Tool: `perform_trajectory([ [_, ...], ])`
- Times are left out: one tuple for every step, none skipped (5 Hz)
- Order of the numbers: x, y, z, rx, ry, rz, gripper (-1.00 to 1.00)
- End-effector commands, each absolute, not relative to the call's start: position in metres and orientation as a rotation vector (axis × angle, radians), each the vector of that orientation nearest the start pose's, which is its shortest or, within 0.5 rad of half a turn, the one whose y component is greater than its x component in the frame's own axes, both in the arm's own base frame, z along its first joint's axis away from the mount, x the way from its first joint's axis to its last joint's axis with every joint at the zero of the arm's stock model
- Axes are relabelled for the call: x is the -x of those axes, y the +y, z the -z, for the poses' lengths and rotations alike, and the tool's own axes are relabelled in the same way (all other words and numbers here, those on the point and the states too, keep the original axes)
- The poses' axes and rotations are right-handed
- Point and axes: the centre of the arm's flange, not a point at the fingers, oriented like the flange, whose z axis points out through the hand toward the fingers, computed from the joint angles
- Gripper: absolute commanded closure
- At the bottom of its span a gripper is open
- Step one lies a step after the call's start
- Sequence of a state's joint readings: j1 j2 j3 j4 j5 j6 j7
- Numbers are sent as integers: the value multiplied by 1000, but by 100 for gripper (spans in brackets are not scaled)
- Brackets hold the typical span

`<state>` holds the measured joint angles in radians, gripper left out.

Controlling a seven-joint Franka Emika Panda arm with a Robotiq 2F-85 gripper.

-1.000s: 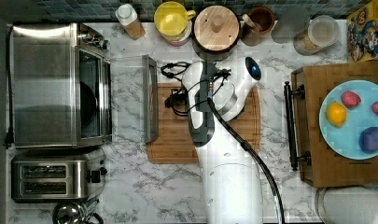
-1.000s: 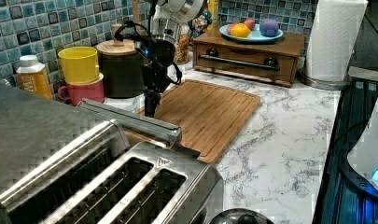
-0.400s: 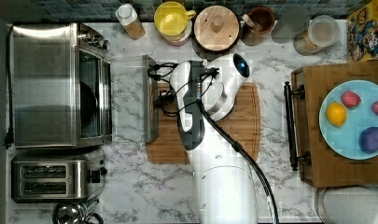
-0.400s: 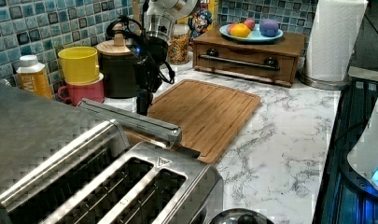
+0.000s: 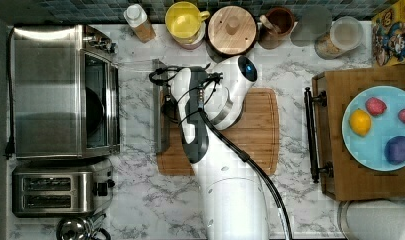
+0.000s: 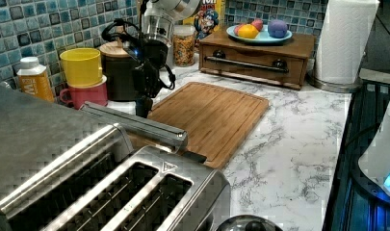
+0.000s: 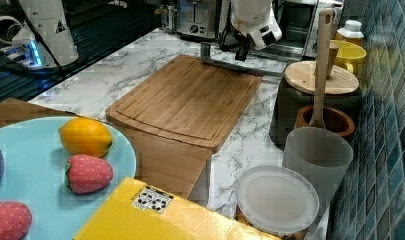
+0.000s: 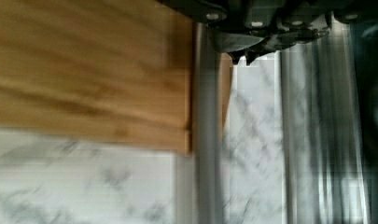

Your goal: Close the oven.

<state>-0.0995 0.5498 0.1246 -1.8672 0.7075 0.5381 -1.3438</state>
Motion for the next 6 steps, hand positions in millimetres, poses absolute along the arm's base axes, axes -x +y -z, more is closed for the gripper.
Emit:
perform_trajectory([
  [-618,114,-239,2411,-64,-233,100],
  [-617,121,-238,2415,-63,-286,100],
  [-611,125,-241,2358,-56,-279,100],
  [-606,150,-262,2305,-116,-252,100],
  [-604,170,-295,2273,-170,-190,100],
  [-602,189,-339,2234,-229,-118,100],
])
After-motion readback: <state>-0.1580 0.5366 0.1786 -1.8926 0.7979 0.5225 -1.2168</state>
